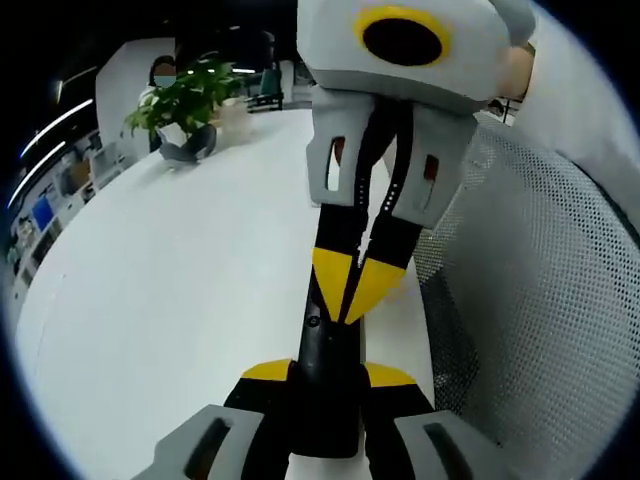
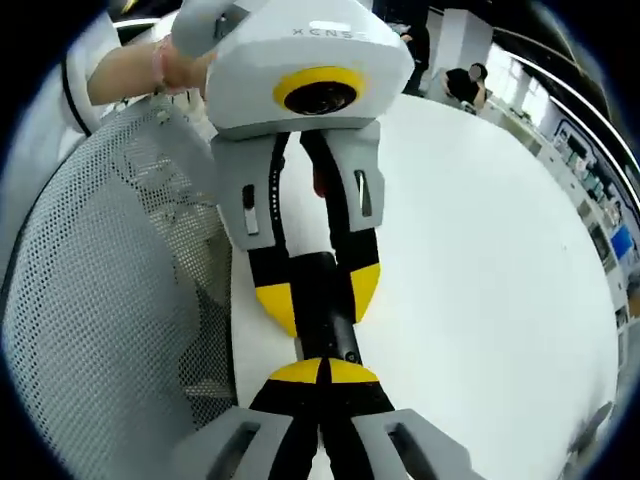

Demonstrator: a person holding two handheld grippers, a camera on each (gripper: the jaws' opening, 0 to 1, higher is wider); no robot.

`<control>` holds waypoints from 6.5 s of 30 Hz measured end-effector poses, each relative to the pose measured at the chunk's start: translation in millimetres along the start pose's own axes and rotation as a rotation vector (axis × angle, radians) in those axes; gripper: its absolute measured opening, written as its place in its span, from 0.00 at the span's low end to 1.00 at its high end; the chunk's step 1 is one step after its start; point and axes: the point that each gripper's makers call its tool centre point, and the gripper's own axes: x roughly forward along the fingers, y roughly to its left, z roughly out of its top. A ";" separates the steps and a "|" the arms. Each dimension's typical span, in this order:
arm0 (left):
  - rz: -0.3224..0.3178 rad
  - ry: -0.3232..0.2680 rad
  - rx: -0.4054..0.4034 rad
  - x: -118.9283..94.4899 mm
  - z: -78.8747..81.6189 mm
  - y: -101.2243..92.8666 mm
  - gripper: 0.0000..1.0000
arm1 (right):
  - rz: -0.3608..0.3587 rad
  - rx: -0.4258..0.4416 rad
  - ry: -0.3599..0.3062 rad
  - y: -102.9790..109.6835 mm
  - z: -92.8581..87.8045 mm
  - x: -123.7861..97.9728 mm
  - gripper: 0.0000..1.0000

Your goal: Press the specified remote control buttons in sequence, fully releasing each button before pressing the next.

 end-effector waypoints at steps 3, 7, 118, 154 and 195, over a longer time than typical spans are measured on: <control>-0.001 -0.004 -0.004 -0.3 0.2 0.0 0.25 | 0.012 0.004 0.003 -0.4 1.0 2.0 0.00; -0.001 -0.007 -0.005 -0.4 0.0 -0.1 0.25 | 0.010 -0.038 0.037 1.0 0.4 4.1 0.00; 0.006 -0.075 -0.010 1.0 0.0 -1.4 0.24 | 0.023 -0.073 0.043 5.5 19.1 15.0 0.00; 0.014 -0.080 -0.003 0.1 0.5 -0.6 0.24 | 0.021 0.100 -0.093 2.6 -1.3 3.4 0.31; 0.286 -0.576 -0.278 -120.3 86.1 20.8 0.90 | 0.063 0.063 -0.066 0.3 -24.5 0.2 0.23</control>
